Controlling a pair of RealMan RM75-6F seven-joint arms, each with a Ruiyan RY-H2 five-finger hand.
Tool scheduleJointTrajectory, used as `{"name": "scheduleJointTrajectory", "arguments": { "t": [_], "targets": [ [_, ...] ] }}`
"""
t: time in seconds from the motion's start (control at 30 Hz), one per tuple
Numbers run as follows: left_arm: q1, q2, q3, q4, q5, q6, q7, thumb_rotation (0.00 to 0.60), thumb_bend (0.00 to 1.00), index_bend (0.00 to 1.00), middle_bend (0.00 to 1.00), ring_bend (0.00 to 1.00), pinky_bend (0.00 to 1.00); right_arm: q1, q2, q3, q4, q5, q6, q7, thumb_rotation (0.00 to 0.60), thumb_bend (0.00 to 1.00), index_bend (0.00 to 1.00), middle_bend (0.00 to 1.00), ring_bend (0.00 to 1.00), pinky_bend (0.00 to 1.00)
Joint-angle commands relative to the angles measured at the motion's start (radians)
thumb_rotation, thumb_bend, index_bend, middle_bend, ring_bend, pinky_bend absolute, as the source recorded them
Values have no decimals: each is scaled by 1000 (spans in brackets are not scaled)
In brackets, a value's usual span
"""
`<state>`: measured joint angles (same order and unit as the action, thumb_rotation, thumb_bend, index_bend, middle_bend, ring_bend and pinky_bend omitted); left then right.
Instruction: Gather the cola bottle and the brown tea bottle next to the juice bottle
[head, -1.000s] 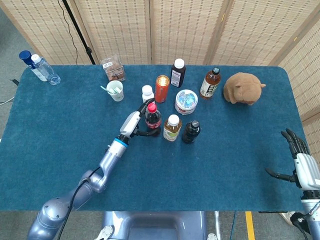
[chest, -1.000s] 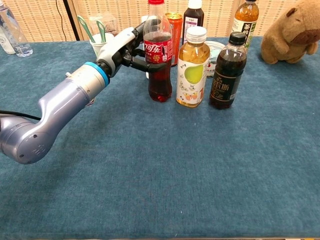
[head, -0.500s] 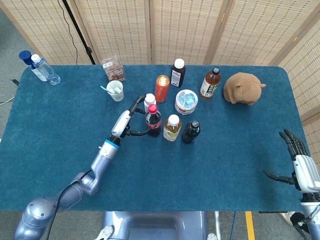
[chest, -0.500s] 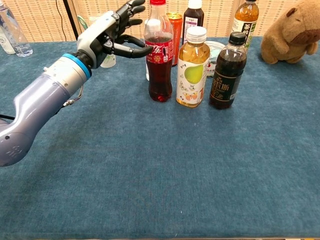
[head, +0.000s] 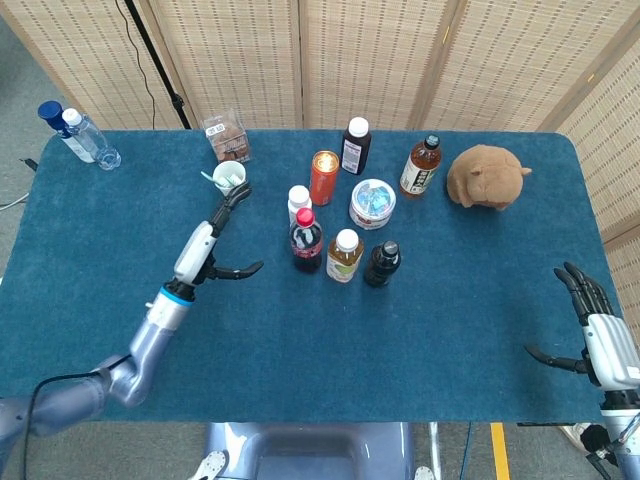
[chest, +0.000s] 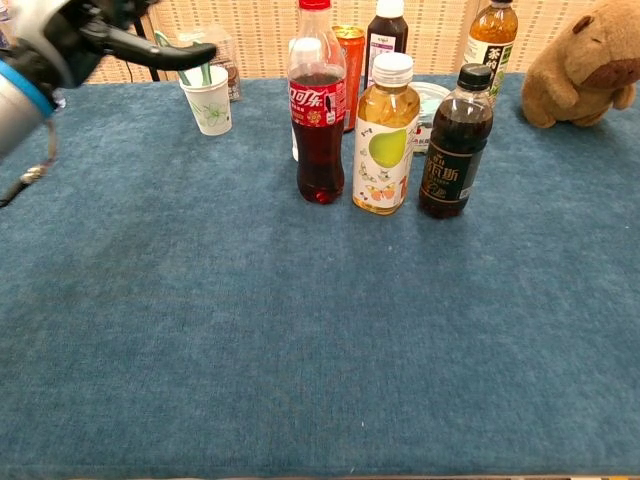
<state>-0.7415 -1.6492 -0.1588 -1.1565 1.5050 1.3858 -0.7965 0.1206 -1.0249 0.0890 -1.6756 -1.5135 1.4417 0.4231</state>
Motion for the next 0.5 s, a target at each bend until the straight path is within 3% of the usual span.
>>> {"name": "scheduleJointTrajectory", "arguments": {
  "t": [0.03, 0.13, 0.23, 0.37, 0.5],
  "targets": [
    [145, 204, 76, -251, -12, 57, 232, 600, 206, 0, 0, 0, 0, -5, 11, -4, -15, -12, 12, -10, 600, 0, 0, 0, 0, 0],
    [197, 313, 126, -346, -9, 58, 332, 600, 225, 0, 0, 0, 0, -10, 18, -7, -22, -15, 19, -39, 600, 0, 0, 0, 0, 0],
    [266, 430, 181, -442, -28, 58, 440, 600, 242, 0, 0, 0, 0, -23, 15, -2, -21, 3, 43, -174, 600, 0, 0, 0, 0, 0],
    [357, 524, 230, -509, -56, 96, 510, 600, 241, 0, 0, 0, 0, -38, -12, 15, -26, 36, 89, -376, 600, 0, 0, 0, 0, 0],
    [439, 563, 262, -514, -54, 151, 540, 600, 219, 0, 0, 0, 0, -42, -33, 24, -37, 54, 107, -489, 600, 0, 0, 0, 0, 0]
  ]
}}
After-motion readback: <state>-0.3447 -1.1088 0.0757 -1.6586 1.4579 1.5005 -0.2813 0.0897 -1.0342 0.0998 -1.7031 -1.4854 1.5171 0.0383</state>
